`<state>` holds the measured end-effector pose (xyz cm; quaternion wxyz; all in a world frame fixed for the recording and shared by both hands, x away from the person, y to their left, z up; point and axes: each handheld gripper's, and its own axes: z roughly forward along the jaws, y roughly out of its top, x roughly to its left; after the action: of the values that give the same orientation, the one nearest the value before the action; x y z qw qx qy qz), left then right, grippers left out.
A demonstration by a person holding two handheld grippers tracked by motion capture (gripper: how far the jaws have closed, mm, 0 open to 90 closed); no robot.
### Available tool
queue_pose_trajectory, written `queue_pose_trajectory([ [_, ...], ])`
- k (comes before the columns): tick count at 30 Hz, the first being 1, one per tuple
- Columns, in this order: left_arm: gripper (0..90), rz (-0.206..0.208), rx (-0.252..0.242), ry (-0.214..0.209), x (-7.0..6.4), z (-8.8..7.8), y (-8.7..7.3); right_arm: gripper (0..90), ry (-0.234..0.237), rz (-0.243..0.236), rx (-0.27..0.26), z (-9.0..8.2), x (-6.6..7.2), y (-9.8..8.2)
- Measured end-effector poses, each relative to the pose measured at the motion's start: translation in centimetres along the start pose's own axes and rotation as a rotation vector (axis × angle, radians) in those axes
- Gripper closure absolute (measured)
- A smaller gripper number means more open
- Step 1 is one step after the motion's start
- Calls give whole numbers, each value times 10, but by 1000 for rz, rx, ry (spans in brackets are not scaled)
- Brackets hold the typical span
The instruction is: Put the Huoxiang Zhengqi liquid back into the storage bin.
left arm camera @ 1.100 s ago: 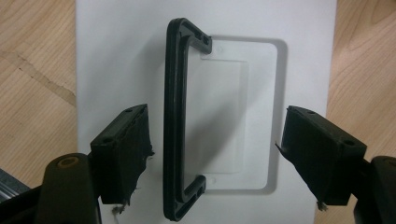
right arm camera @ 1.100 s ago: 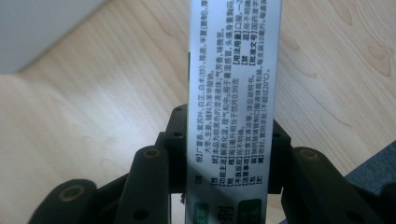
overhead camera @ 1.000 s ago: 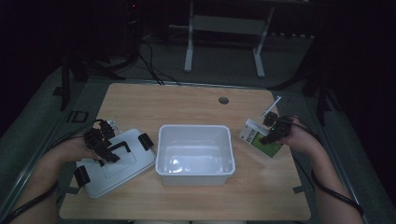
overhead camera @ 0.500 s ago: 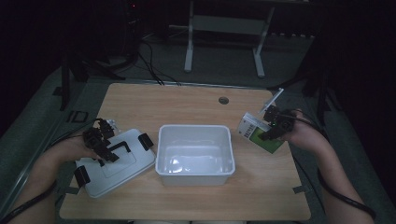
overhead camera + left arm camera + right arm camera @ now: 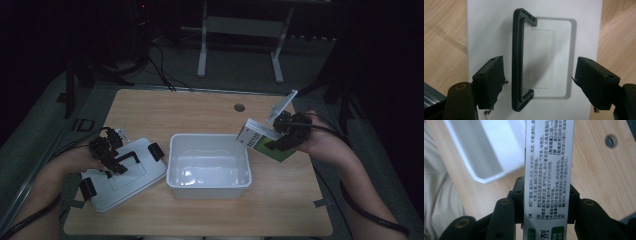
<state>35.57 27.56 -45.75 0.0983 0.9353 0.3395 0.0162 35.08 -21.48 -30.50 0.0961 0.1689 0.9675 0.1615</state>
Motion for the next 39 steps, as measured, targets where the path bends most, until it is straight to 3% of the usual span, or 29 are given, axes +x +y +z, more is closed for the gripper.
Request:
queue_pose_trajectory([
  [14, 240, 3, 6, 1, 0, 1, -1, 641, 91, -164, -39, 7, 40, 37],
  [23, 240, 3, 12, 2, 0, 2, -1, 640, 133, -259, -18, 25, 59, 61],
  [26, 240, 4, 10, -2, 1, 2, -2, 640, 140, -269, -6, 34, 59, 67],
  [28, 240, 3, 8, -3, 1, 3, -3, 640, 134, -301, 8, 42, 59, 70],
  [39, 240, 4, 22, -4, 1, 5, -3, 639, 186, -332, 28, 76, 55, 71],
])
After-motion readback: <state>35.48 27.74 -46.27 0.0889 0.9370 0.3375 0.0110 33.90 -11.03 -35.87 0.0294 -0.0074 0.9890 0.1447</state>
